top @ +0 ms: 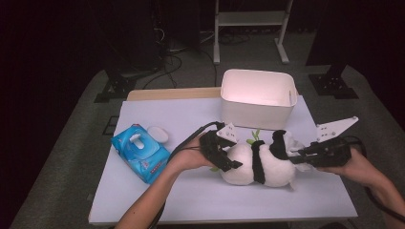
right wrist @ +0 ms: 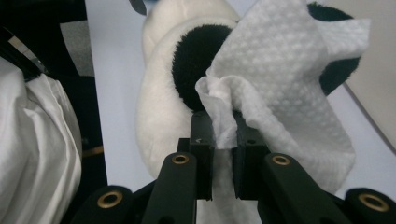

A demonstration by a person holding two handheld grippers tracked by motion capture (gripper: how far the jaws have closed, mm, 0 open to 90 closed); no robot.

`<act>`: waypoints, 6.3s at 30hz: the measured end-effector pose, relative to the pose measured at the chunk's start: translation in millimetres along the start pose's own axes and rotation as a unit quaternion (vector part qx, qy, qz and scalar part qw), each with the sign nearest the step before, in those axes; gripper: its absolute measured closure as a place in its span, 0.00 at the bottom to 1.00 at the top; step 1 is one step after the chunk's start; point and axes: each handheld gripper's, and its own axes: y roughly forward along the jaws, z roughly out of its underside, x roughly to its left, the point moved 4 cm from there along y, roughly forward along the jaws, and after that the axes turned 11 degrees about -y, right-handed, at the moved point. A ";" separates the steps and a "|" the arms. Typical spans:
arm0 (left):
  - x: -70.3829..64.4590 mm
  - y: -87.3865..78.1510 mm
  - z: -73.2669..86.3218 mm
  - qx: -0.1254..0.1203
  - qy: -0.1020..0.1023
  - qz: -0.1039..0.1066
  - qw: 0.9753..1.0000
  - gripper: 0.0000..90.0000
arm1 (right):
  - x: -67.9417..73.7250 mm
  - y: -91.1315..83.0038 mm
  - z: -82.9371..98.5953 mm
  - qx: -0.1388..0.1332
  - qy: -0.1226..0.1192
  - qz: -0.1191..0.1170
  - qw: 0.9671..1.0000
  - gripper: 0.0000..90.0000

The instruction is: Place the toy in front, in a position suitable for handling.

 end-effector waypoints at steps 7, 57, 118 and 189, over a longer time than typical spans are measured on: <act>6.8 14.6 5.4 0.005 -0.027 0.032 0.999 0.23 | -0.1 0.1 18.1 -0.005 0.021 0.000 1.000 0.89; 4.2 -6.4 15.1 0.015 -0.003 0.003 1.000 0.41 | 6.3 23.1 -69.4 0.022 -0.089 0.001 0.996 0.60; -7.5 -2.0 4.2 -0.002 0.015 0.006 1.000 0.44 | -3.6 5.0 -33.8 0.030 -0.057 0.032 0.997 0.93; -1.6 4.8 4.7 -0.030 -0.017 0.061 0.998 0.30 | 9.9 10.4 -9.3 0.003 -0.051 -0.010 0.999 0.93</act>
